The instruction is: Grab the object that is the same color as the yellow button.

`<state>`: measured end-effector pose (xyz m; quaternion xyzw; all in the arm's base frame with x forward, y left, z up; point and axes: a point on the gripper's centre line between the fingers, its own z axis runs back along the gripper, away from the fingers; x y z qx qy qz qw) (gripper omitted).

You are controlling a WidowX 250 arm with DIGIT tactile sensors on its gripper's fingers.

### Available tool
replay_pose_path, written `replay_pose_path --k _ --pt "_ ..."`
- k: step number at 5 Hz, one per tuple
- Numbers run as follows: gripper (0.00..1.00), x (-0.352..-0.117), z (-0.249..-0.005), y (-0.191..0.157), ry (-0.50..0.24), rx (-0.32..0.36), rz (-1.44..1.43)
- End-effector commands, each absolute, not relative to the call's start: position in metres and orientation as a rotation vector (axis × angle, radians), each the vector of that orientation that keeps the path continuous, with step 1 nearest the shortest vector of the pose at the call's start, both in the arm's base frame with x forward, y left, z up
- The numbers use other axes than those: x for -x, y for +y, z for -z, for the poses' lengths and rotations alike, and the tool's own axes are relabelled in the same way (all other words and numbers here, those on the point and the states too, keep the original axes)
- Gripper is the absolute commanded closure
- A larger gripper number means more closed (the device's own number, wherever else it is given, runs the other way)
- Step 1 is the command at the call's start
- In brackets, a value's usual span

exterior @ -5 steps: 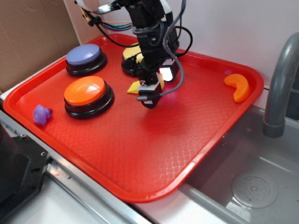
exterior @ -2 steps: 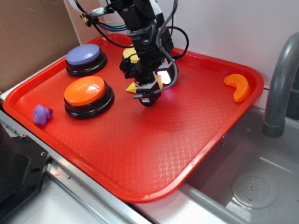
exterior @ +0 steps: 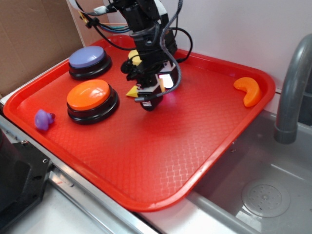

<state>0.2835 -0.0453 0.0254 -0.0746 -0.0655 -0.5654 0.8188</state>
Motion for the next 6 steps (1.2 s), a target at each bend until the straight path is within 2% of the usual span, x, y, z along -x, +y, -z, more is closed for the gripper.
replay_pose_path --k 1,2,3,4,5,6 --pt "1.0 -0.282 -0.124 -0.07 -0.18 -0.001 1.112" --pt "1.0 -0.272 -0.148 -0.061 -0.115 0.047 0.888" --pt "1.0 -0.256 -0.155 -0.051 -0.022 0.112 0.631" --pt "1.0 -0.236 -0.159 -0.047 0.017 0.096 0.379" --pt "1.0 -0.219 -0.167 -0.046 0.004 0.037 0.129" --pt "1.0 -0.215 -0.169 -0.047 0.016 0.028 0.0"
